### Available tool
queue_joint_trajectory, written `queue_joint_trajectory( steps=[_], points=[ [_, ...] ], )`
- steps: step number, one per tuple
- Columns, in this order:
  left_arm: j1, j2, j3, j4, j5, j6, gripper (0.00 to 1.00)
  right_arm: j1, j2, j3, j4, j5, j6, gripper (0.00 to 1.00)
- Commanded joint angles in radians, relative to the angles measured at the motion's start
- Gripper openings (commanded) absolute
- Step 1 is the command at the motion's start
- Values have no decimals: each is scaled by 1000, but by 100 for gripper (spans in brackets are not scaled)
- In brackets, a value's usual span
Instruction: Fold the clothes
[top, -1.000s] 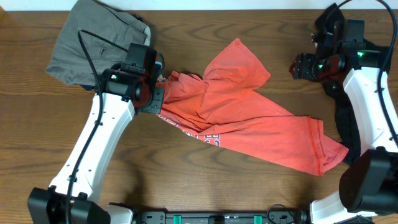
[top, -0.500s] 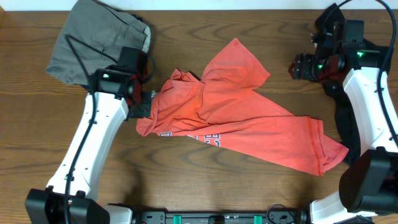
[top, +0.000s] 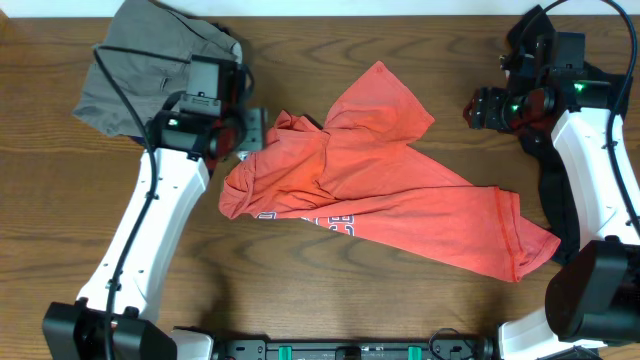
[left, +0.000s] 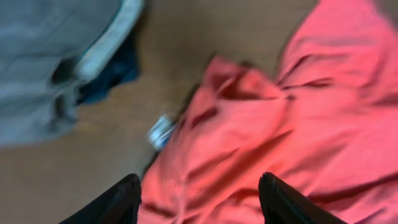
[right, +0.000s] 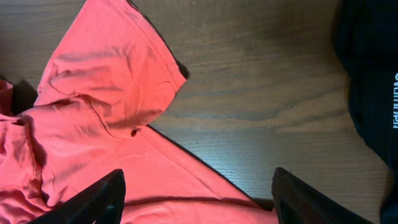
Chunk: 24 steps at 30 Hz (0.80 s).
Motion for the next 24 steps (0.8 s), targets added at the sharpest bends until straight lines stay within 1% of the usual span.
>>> queue_joint_trajectory(
  steps=[1, 4, 7, 16, 24],
  points=[
    [-36, 37, -4, 35, 37, 9, 64, 5, 9, 6, -2, -2, 8, 74],
    [-67, 76, -4, 67, 36, 9, 65, 5, 9, 6, -3, -2, 8, 74],
    [-89, 128, -4, 101, 36, 8, 69, 5, 9, 6, -3, -2, 8, 75],
    [-96, 278, -4, 202, 44, 8, 78, 5, 9, 5, -3, -2, 8, 75],
    [-112, 368, -4, 273, 43, 9, 79, 5, 11, 5, -2, -2, 8, 75]
  ],
)
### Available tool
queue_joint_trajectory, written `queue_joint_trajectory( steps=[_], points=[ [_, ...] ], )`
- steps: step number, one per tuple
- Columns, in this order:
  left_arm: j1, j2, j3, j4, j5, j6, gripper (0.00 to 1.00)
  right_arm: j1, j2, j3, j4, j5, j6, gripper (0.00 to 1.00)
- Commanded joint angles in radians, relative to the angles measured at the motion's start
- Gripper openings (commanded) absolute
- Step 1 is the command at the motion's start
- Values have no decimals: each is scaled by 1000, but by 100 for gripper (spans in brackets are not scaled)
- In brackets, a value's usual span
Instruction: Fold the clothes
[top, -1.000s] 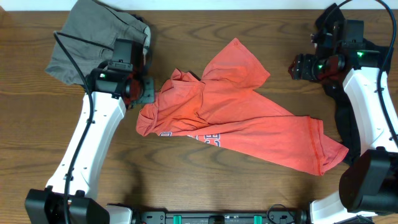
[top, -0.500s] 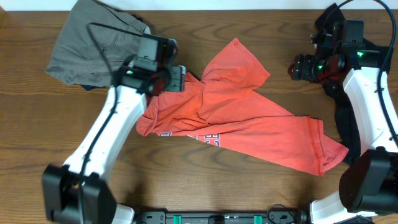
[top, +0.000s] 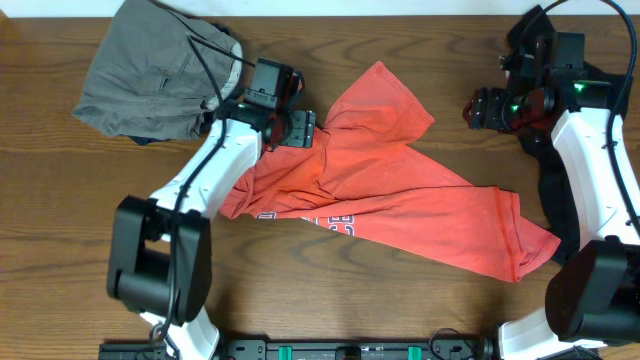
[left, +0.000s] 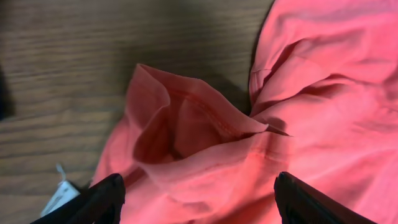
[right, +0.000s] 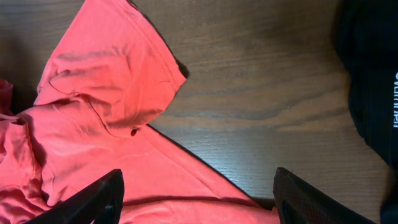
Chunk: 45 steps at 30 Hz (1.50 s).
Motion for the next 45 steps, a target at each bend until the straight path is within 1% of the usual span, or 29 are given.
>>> queue_joint_trajectory(
  steps=[1, 8, 19, 21, 26, 29, 31, 36, 41, 43, 45],
  points=[
    [-10, 31, -4, 26, 6, 5, 79, 5, 14, 5, -1, -2, 8, 75],
    [-56, 87, -4, 77, 6, 6, 79, 5, 42, 5, 0, -2, 8, 75],
    [-126, 105, -4, 69, 4, 6, 78, 5, 65, 5, 2, -2, 8, 75],
    [-134, 105, -4, 59, -18, 6, 78, 5, 65, 5, 2, -2, 8, 75],
    [-143, 105, -4, 28, -132, 5, 77, 5, 65, 5, 2, -2, 8, 75],
    [-143, 105, -4, 25, -134, 5, 76, 5, 65, 5, 2, -2, 8, 75],
    [-145, 106, -4, 26, -134, 5, 72, 5, 65, 5, 2, -2, 8, 75],
    [-145, 110, -4, 22, -134, 5, 66, 5, 65, 5, 2, -2, 8, 75],
    [-145, 113, -4, 26, -134, 5, 65, 5, 65, 5, 3, -2, 8, 75],
    [-145, 121, -4, 30, -134, 6, 62, 5, 65, 5, 6, -2, 8, 75],
    [-145, 135, -4, 38, -134, 6, 62, 5, 65, 5, 10, -2, 8, 75]
  ],
)
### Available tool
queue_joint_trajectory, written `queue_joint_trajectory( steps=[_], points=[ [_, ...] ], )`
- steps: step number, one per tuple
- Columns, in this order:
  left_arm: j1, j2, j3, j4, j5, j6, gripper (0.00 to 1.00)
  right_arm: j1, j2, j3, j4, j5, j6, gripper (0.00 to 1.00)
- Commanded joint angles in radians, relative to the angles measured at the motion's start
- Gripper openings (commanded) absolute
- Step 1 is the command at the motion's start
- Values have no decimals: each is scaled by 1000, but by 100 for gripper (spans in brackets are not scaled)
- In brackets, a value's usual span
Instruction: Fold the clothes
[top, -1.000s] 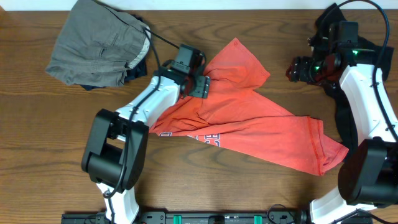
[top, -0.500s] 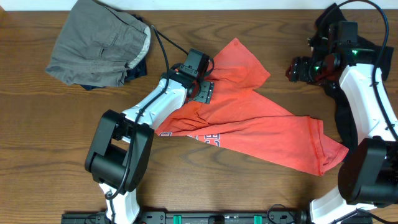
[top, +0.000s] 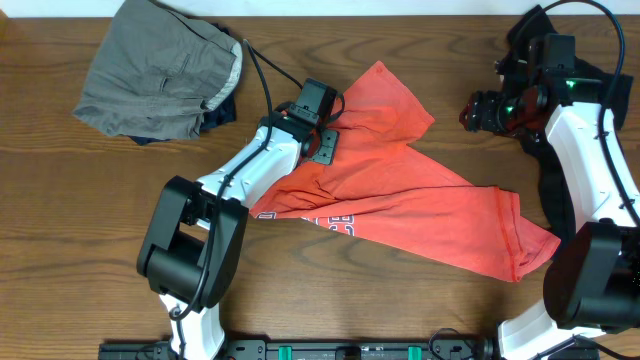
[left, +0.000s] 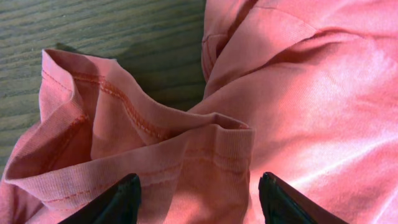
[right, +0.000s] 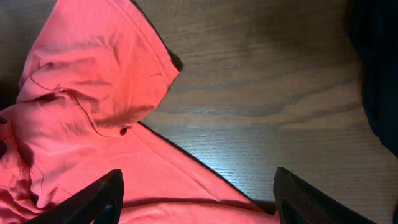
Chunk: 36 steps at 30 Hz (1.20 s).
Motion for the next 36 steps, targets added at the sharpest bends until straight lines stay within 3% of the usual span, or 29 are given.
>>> queue_joint_trajectory(
  steps=[1, 7, 16, 22, 30, 36],
  points=[
    [-2, 42, -4, 8, -14, 6, 62, 5, 8, 5, 6, -2, 8, 75],
    [-2, 67, -4, 23, -15, 6, 61, 5, 8, 5, 7, 13, 8, 75],
    [-1, 61, -3, 34, -19, 6, 40, 5, 8, 5, 14, 13, 8, 75],
    [-1, 5, -3, 26, -48, 5, 7, 5, 8, 5, 14, 13, 8, 75],
    [-1, -153, -3, -34, -188, 5, 6, 5, 8, 5, 13, 12, 9, 75],
    [-1, -277, -3, -97, -203, 6, 6, 5, 8, 5, 11, 6, 9, 75]
  ],
)
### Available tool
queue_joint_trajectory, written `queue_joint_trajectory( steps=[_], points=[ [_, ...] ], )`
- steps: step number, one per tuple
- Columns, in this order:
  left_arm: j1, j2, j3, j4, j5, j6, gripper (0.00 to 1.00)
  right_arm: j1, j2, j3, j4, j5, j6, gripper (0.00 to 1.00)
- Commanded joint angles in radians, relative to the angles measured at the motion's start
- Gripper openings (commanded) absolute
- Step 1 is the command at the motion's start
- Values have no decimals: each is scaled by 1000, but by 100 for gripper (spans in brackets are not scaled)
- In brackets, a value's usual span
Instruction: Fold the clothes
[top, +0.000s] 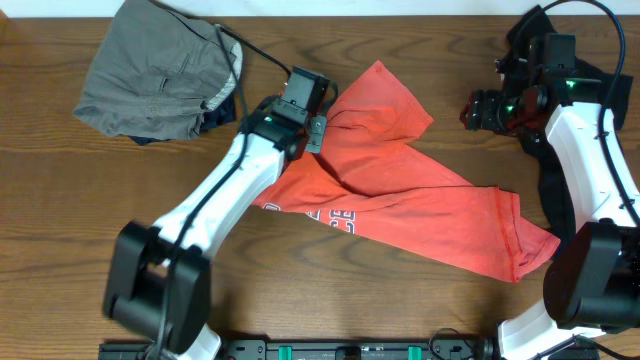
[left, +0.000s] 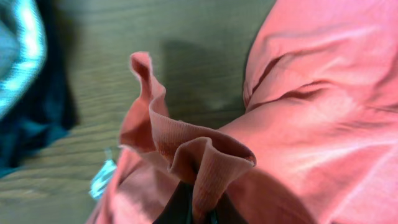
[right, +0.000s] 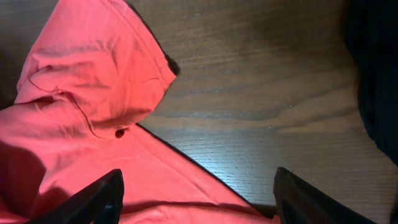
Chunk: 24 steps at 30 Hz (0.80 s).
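A red T-shirt (top: 400, 190) lies crumpled across the middle of the wooden table. My left gripper (top: 315, 130) is shut on its ribbed collar (left: 205, 158) and holds that fold raised off the wood, near the shirt's upper left. One sleeve (right: 99, 68) of the shirt spreads flat toward the back. My right gripper (top: 480, 108) hangs open at the far right, beside the sleeve and clear of the cloth; its fingers (right: 93, 199) show wide apart at the bottom of the right wrist view.
A grey pair of trousers (top: 160, 70) lies bunched at the back left over something dark blue (left: 31, 124). A white label (left: 102, 177) shows by the shirt's edge. Black cloth (right: 373, 74) lies at the far right.
My left gripper was open over the collar fold; now it is shut on the collar and holds it lifted, a little further left. The shirt's left part is drawn up. Right arm is unchanged.
My left gripper began open at the shirt's left edge near the grey trousers. It then stood open above the neck opening, then low over the collar fold. Now it grips the collar and holds it raised. My right gripper stayed open at the far right throughout.
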Motion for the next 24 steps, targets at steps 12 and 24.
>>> queue_joint_trajectory(
  steps=[12, 24],
  points=[
    [13, -210, -3, -157, -50, 1, 6, 5, -6, 6, -90, -103, 8, 66],
    [48, -311, -3, -196, -50, -2, 6, 5, -105, 4, -433, 85, 53, 64]
  ],
)
